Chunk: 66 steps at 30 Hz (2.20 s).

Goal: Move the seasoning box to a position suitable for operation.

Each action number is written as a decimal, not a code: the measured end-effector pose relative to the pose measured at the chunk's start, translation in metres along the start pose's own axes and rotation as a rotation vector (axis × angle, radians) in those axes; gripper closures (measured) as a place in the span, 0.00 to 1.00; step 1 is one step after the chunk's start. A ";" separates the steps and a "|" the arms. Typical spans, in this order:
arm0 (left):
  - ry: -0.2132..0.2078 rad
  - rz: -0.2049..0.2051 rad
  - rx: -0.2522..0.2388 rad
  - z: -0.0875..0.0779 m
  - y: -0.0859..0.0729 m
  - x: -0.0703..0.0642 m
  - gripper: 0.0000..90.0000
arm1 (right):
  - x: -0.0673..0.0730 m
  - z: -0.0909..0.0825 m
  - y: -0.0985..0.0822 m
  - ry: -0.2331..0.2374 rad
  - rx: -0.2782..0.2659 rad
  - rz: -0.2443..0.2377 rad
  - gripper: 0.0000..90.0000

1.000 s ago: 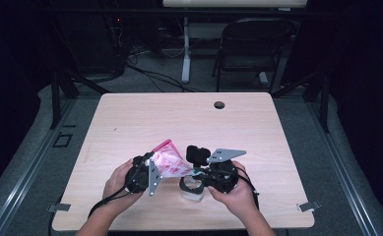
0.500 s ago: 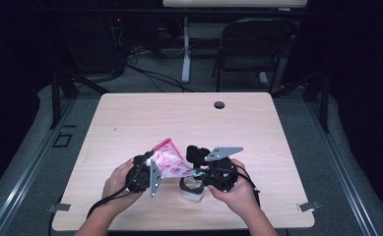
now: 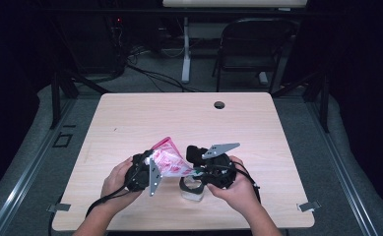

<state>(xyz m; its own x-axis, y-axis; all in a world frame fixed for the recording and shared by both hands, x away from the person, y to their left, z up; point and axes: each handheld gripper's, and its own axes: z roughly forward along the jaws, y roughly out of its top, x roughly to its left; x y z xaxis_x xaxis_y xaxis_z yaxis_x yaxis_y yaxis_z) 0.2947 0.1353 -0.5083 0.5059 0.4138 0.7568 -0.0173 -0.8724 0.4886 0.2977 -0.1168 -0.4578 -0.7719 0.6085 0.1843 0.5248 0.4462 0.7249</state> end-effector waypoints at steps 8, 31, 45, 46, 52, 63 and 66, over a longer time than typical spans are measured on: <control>0.008 0.019 -0.003 -0.001 0.002 -0.001 0.70 | 0.001 0.000 -0.005 -0.009 -0.020 0.001 0.88; 0.046 0.108 0.015 -0.005 0.009 0.004 0.70 | 0.000 0.002 -0.010 -0.005 -0.032 -0.003 0.99; 0.072 0.149 0.024 -0.008 0.012 0.004 0.70 | 0.000 0.006 -0.013 0.000 -0.018 -0.005 1.00; 0.072 0.150 0.023 -0.008 0.012 0.003 0.70 | 0.000 0.006 -0.014 -0.001 -0.016 -0.006 1.00; 0.075 0.151 0.022 -0.007 0.012 0.002 0.71 | -0.001 0.007 -0.015 0.000 -0.013 -0.002 1.00; 0.084 0.161 0.021 -0.007 0.013 0.000 0.71 | -0.001 0.008 -0.017 -0.003 -0.007 0.001 1.00; 0.086 0.166 0.020 -0.007 0.014 0.000 0.71 | -0.002 0.008 -0.017 -0.003 -0.001 -0.001 1.00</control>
<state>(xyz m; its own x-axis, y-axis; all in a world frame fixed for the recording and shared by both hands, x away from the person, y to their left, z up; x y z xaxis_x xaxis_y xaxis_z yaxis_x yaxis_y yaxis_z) 0.2881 0.1251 -0.4984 0.4215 0.2840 0.8612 -0.0768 -0.9351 0.3460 0.2930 -0.1206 -0.4757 -0.7715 0.6098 0.1816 0.5235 0.4463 0.7258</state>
